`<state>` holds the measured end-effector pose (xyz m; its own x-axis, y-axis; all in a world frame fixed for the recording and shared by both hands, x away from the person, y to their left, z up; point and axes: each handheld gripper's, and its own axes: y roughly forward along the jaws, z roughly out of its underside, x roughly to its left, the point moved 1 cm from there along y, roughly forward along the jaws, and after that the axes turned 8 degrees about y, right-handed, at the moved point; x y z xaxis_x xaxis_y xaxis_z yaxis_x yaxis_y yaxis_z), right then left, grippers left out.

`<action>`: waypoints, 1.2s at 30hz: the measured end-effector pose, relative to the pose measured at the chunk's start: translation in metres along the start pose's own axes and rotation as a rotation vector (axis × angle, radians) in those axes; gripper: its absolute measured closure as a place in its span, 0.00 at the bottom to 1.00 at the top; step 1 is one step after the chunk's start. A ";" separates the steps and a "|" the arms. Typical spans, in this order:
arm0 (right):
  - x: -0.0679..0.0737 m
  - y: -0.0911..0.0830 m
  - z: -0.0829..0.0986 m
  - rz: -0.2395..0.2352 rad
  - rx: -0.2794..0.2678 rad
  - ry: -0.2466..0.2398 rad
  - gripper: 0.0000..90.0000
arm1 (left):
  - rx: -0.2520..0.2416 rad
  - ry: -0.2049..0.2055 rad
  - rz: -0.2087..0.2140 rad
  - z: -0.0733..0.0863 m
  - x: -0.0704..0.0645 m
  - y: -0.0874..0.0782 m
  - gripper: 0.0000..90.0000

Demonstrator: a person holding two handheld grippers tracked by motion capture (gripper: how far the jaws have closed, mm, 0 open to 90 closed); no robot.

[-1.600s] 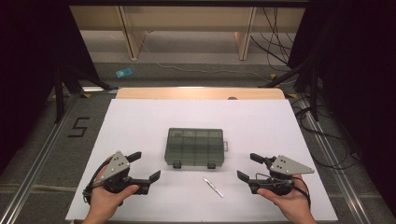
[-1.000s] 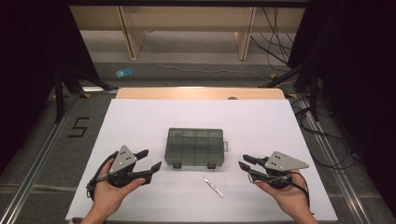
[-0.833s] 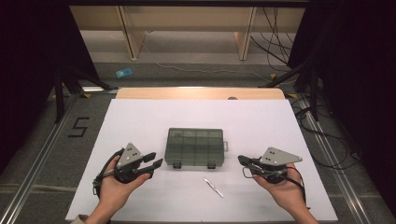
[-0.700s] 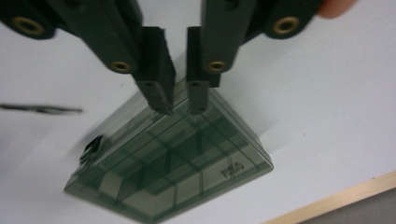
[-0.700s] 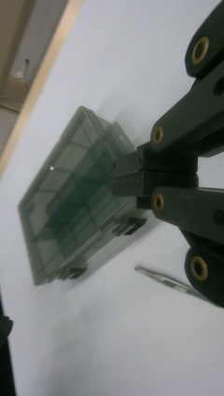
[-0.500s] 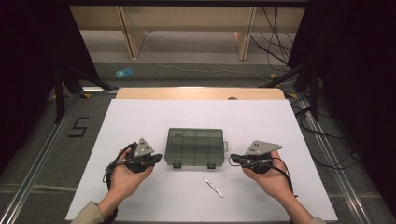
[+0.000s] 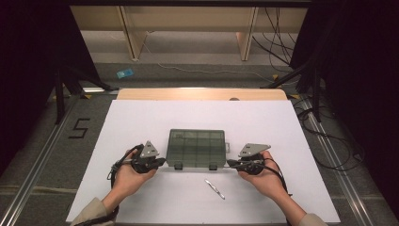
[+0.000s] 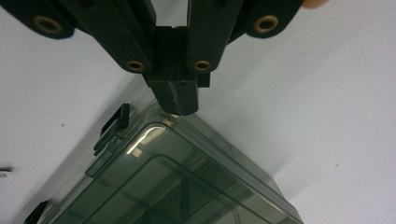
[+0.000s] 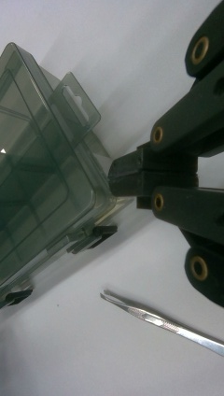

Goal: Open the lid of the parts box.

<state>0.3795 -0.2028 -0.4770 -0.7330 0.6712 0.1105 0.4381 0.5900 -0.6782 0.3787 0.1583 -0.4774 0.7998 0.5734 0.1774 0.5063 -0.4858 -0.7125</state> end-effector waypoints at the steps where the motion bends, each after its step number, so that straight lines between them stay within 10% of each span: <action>1: -0.001 0.001 0.000 -0.003 0.001 0.002 1.00 | 0.003 0.002 0.001 0.000 0.000 0.000 1.00; 23: 0.000 0.003 -0.002 -0.022 -0.025 0.009 1.00 | -0.001 0.040 -0.001 -0.001 0.001 -0.002 1.00; 36: 0.000 -0.003 -0.008 -0.020 -0.106 0.005 1.00 | -0.110 -0.021 -0.029 -0.009 -0.001 -0.005 1.00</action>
<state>0.3819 -0.2008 -0.4696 -0.7395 0.6610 0.1275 0.4760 0.6474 -0.5953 0.3787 0.1543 -0.4674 0.7781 0.6014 0.1812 0.5620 -0.5379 -0.6284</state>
